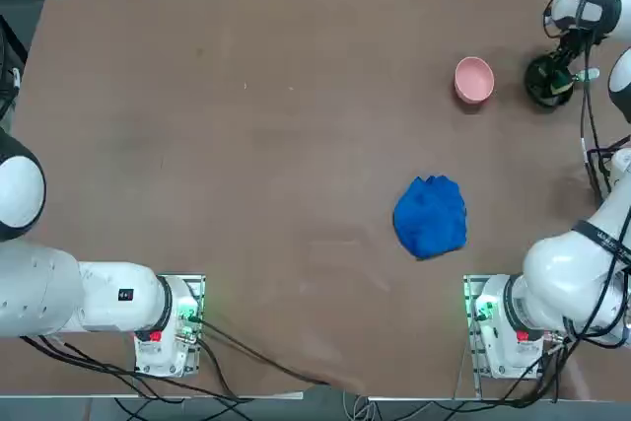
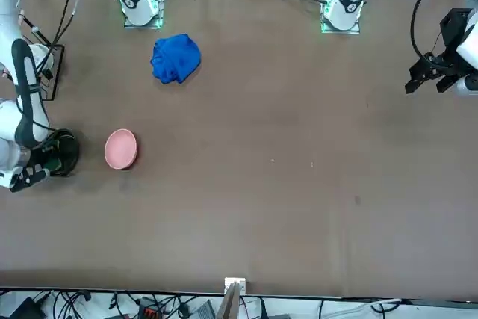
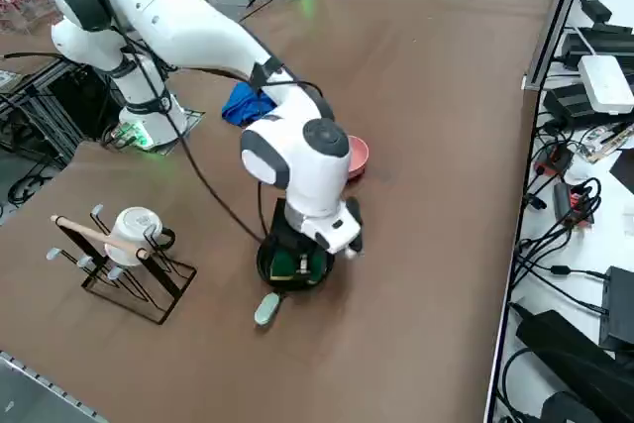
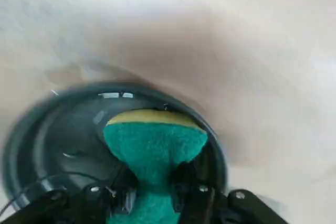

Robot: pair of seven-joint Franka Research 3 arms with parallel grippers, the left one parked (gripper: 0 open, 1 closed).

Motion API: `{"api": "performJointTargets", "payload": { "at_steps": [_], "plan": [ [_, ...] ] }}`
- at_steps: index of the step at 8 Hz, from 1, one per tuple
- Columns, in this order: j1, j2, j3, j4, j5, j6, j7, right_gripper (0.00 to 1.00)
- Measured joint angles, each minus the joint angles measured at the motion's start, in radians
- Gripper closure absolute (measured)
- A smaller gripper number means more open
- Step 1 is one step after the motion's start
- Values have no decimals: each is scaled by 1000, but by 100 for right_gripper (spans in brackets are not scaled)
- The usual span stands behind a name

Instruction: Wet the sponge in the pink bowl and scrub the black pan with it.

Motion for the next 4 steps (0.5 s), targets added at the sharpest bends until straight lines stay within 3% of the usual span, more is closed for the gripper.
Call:
{"api": "performJointTargets", "payload": {
  "at_steps": [4],
  "plan": [
    [37,-3,17,0,2,-91,48,64]
  ]
}}
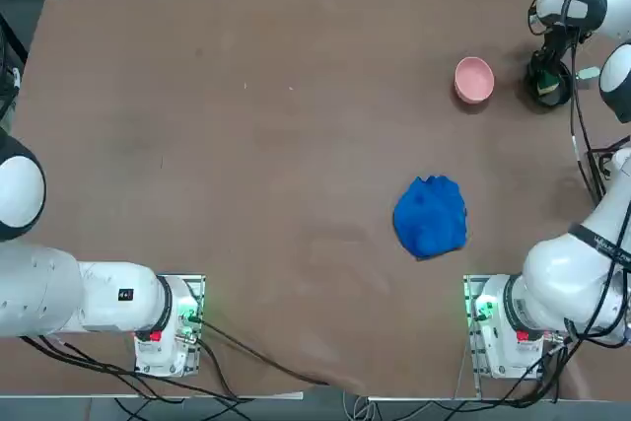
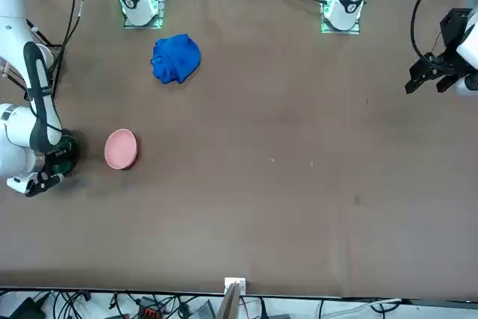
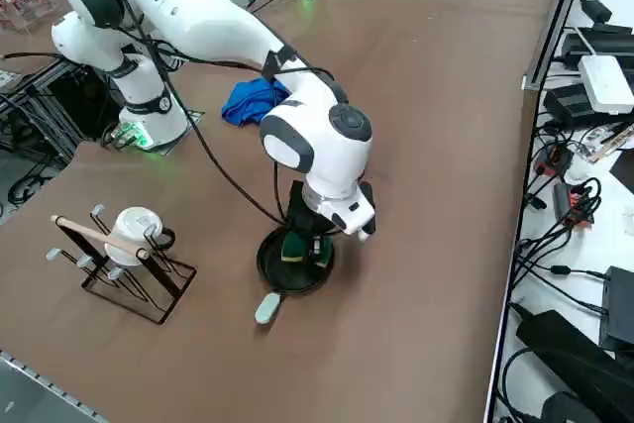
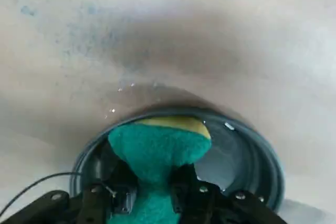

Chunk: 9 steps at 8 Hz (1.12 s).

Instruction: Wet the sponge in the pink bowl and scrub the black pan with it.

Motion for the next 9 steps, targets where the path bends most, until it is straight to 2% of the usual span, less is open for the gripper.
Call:
{"api": "performJointTargets", "payload": {
  "at_steps": [3,6,8,9],
  "plan": [
    [-20,-7,1,1,1,-67,-4,64],
    [-27,-69,10,5,1,-75,-5,63],
    [-24,-135,54,8,4,-113,-1,63],
    [-23,-171,98,9,8,-160,22,63]
  ]
}}
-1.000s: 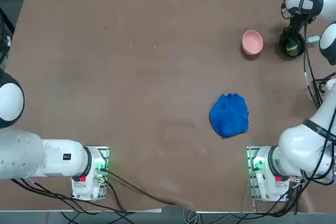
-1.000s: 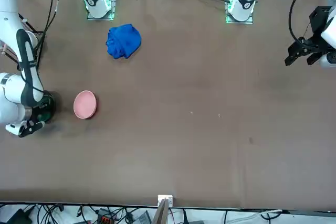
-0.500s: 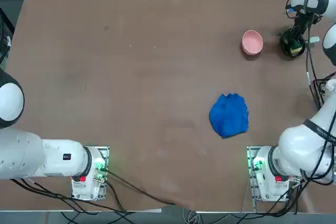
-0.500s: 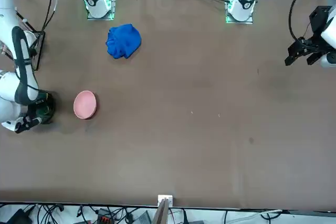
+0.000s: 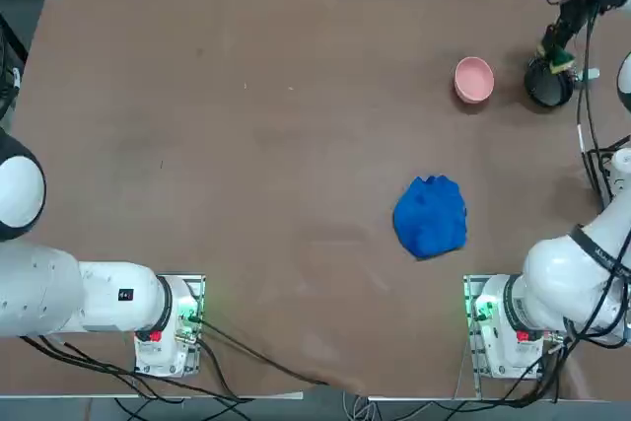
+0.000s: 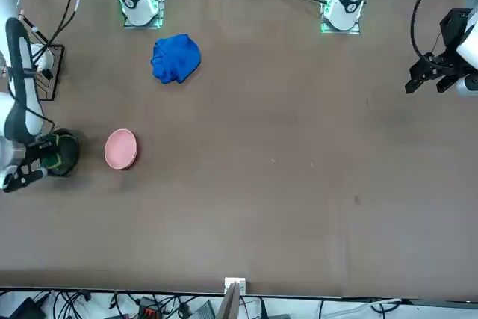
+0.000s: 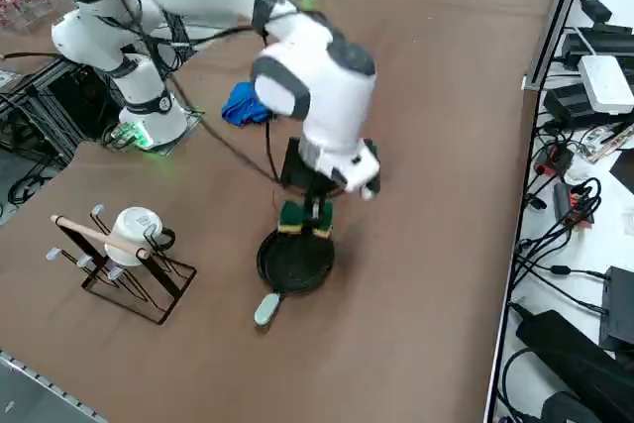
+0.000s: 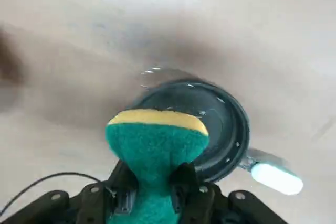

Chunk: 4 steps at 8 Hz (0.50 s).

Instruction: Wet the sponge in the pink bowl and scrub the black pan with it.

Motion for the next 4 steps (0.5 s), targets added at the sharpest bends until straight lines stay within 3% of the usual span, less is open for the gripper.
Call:
{"api": "performJointTargets", "payload": {
  "at_steps": [4],
  "plan": [
    [19,-75,250,-6,8,-131,268,66]
  ]
}}
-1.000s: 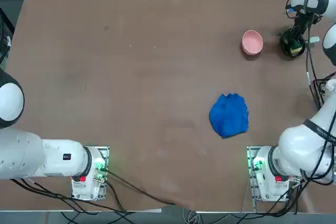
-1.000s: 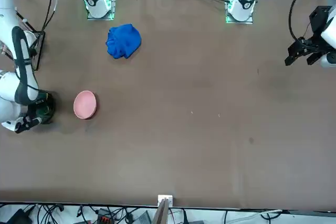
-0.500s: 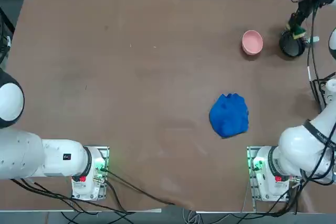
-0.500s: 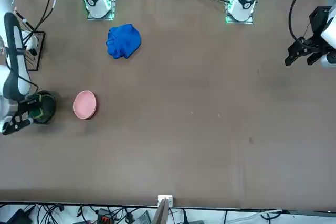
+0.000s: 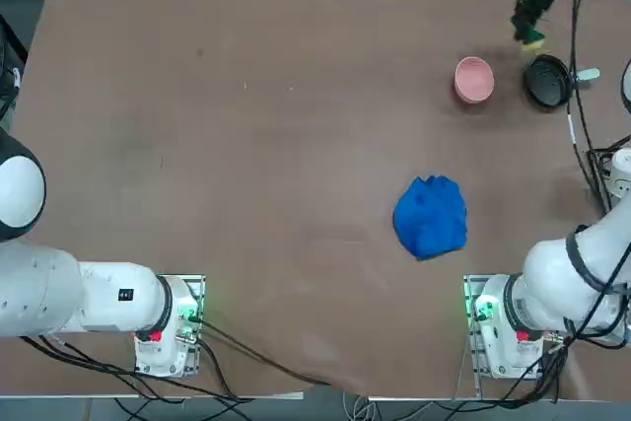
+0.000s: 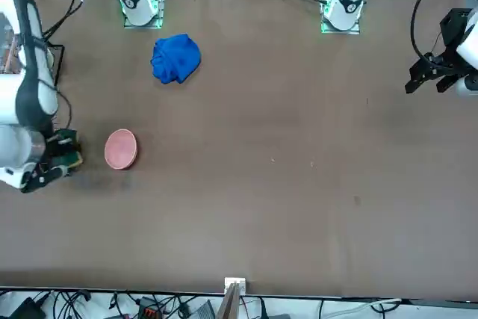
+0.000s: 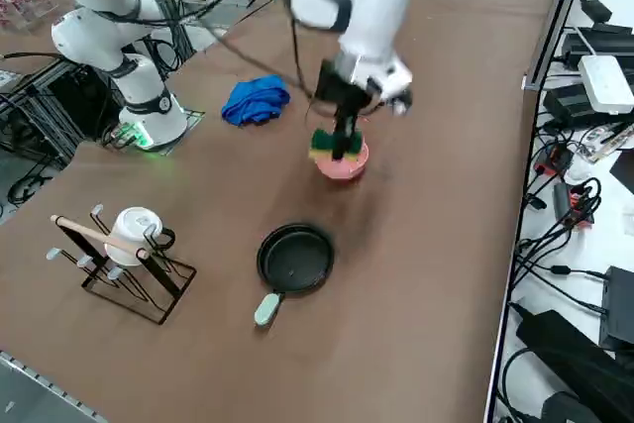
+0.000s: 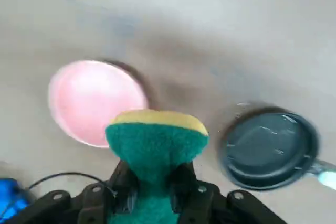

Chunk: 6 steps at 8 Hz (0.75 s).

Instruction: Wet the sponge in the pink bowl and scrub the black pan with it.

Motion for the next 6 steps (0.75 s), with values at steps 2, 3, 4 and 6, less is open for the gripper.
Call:
{"api": "performJointTargets", "payload": {
  "at_steps": [2,3,4,6],
  "plan": [
    [26,2,109,-26,3,0,202,65],
    [72,11,134,-39,4,14,307,64],
    [137,27,140,-49,4,48,411,64],
    [256,77,139,-82,4,169,602,64]
  ]
}}
